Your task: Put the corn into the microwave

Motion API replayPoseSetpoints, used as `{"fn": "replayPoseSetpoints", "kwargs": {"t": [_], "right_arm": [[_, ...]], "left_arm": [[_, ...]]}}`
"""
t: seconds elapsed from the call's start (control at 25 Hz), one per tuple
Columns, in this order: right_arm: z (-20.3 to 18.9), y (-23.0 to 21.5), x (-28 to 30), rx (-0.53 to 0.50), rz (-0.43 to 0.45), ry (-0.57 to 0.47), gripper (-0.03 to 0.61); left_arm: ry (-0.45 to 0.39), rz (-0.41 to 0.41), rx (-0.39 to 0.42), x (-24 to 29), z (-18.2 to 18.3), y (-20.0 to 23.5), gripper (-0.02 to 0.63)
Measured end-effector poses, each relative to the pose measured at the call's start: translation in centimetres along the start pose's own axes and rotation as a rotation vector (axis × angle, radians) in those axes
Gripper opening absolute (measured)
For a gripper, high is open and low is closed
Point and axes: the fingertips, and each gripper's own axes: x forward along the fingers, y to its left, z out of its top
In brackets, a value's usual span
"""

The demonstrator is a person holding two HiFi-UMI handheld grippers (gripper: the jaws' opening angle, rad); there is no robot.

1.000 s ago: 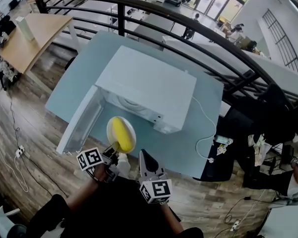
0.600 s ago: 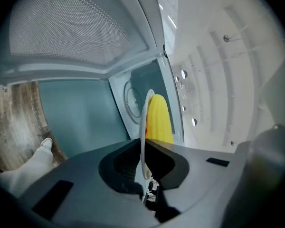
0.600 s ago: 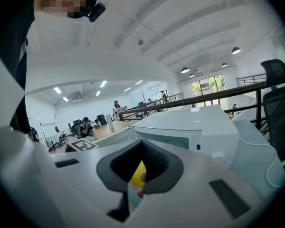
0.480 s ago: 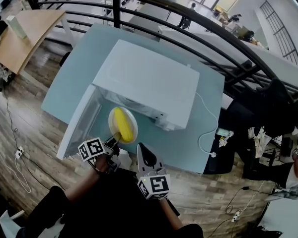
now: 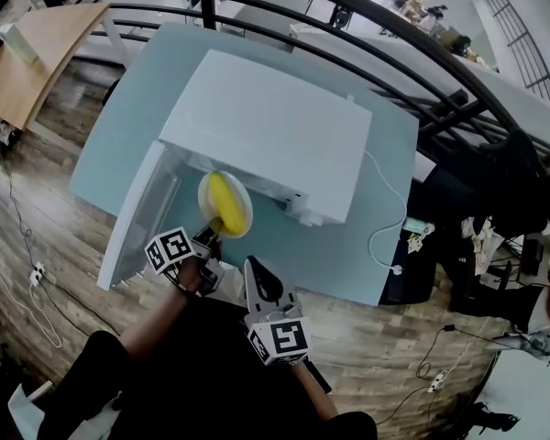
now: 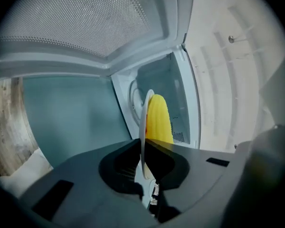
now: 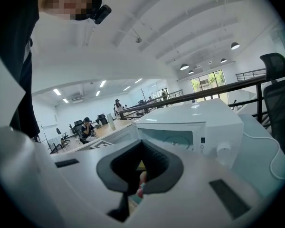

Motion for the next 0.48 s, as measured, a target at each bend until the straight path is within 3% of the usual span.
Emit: {"fn": "replayPoseSetpoints", "kwargs": {"t": [0.48], "right_arm": [[0.8, -1.3, 2.3, -0.047, 0.053, 0.053, 0.009]], "left_arm": [[-0.063, 0.012, -0.075, 4.8, 2.1, 1.6, 0.02]]}}
